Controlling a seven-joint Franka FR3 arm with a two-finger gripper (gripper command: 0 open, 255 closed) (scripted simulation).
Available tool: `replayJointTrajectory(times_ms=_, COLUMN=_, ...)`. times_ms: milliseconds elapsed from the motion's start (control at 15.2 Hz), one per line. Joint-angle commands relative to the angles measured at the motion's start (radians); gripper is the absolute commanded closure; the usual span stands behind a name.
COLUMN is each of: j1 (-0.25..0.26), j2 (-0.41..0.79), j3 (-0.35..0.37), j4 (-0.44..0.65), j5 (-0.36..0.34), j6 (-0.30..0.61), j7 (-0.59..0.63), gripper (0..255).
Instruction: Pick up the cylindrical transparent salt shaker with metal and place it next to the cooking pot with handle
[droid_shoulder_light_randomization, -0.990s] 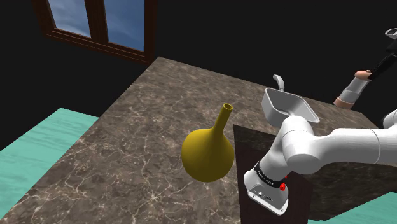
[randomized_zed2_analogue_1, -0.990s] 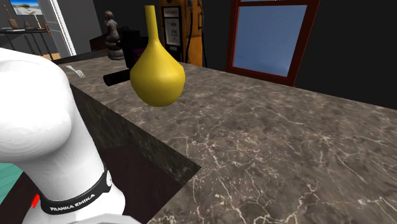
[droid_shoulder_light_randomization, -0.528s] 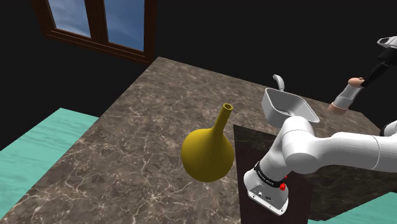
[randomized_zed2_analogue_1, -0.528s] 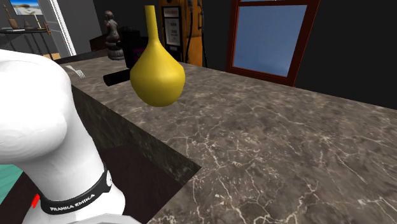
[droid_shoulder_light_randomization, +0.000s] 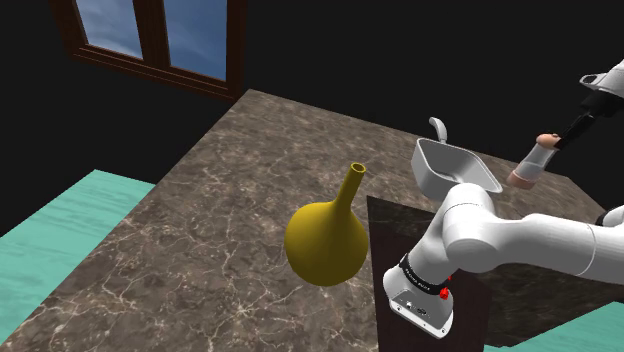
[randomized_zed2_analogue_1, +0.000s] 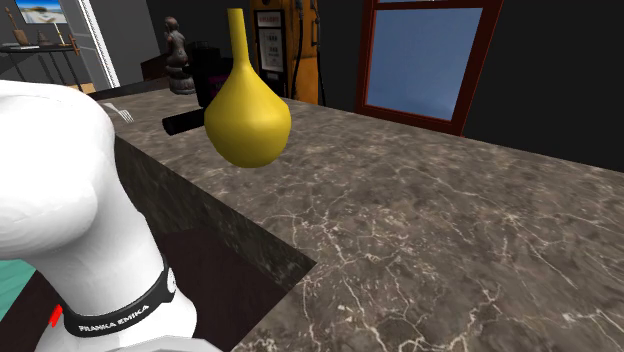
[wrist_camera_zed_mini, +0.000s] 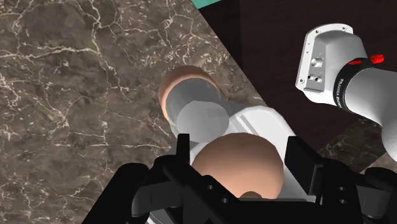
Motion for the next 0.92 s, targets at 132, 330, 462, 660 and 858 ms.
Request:
replayJointTrajectory(times_ms=132, j1=-0.021, j2=-0.046, j3=-0.012, j4=-0.067, j5=-0.014, j6=0.026, j7=0.012, gripper=255)
replayJointTrajectory(times_ms=330, j1=-0.037, j2=-0.079, j3=-0.023, j4=-0.115, j5=-0.027, j6=0.044, j7=0.02, gripper=255)
replayJointTrajectory(times_ms=462, j1=-0.047, j2=-0.1, j3=-0.031, j4=-0.145, j5=-0.036, j6=0.056, j7=0.024, gripper=255)
replayJointTrajectory(times_ms=660, j1=-0.061, j2=-0.131, j3=-0.044, j4=-0.188, j5=-0.05, j6=0.073, j7=0.03, gripper=255)
replayJointTrajectory(times_ms=858, j1=-0.075, j2=-0.161, j3=-0.059, j4=-0.23, j5=-0.066, j6=0.09, j7=0.034, gripper=255)
